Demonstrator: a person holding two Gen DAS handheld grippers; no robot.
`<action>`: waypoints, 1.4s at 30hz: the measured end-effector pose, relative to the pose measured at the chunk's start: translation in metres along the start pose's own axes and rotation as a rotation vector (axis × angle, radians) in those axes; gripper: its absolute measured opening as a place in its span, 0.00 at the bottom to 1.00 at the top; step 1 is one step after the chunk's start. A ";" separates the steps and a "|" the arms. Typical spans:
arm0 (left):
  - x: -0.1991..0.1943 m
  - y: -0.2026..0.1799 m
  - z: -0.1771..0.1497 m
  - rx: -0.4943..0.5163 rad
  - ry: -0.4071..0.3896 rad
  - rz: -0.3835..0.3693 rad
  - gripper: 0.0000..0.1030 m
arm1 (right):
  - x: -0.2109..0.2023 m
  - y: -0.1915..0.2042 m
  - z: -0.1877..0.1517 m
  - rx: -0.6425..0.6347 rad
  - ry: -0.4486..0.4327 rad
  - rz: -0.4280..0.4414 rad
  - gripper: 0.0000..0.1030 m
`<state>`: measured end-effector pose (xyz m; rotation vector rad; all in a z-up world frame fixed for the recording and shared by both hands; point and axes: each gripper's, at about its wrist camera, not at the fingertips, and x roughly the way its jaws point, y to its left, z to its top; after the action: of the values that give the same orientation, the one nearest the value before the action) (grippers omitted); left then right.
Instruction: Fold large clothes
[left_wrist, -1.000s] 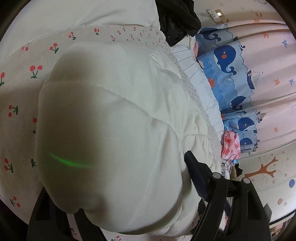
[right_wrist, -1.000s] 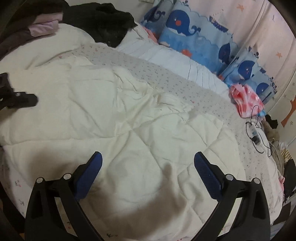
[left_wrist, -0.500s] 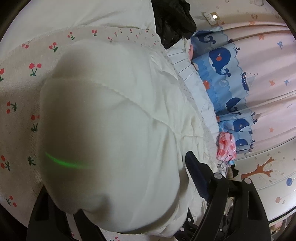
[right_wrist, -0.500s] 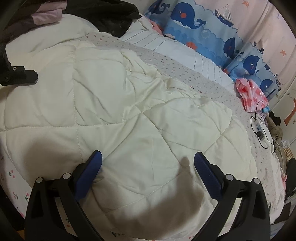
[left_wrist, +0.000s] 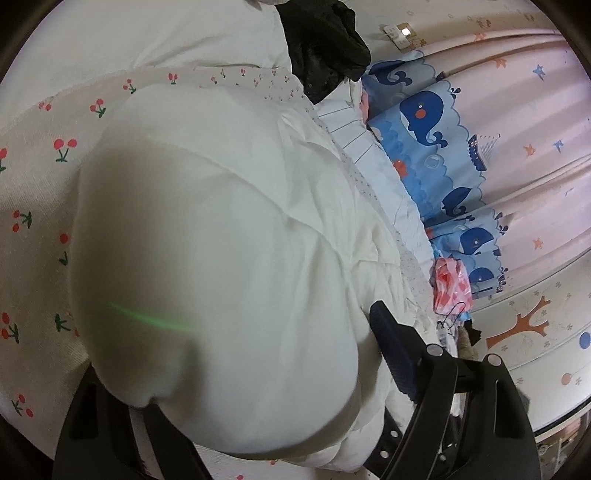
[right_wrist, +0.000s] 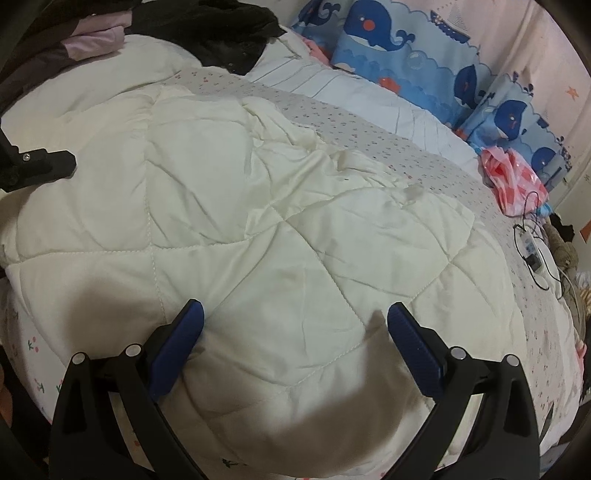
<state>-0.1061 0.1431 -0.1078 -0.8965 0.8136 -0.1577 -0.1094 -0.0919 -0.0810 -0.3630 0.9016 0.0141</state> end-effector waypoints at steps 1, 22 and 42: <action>0.000 -0.001 0.000 -0.003 -0.004 0.001 0.76 | 0.000 0.000 0.001 -0.009 0.004 0.003 0.93; -0.004 0.003 0.000 -0.003 -0.004 -0.029 0.60 | 0.001 -0.002 -0.012 0.077 -0.042 0.018 0.93; -0.011 0.010 0.009 -0.067 -0.019 -0.048 0.84 | -0.011 -0.013 -0.016 0.044 -0.070 0.058 0.93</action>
<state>-0.1094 0.1599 -0.1063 -0.9800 0.7834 -0.1641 -0.1264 -0.1074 -0.0777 -0.2942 0.8421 0.0597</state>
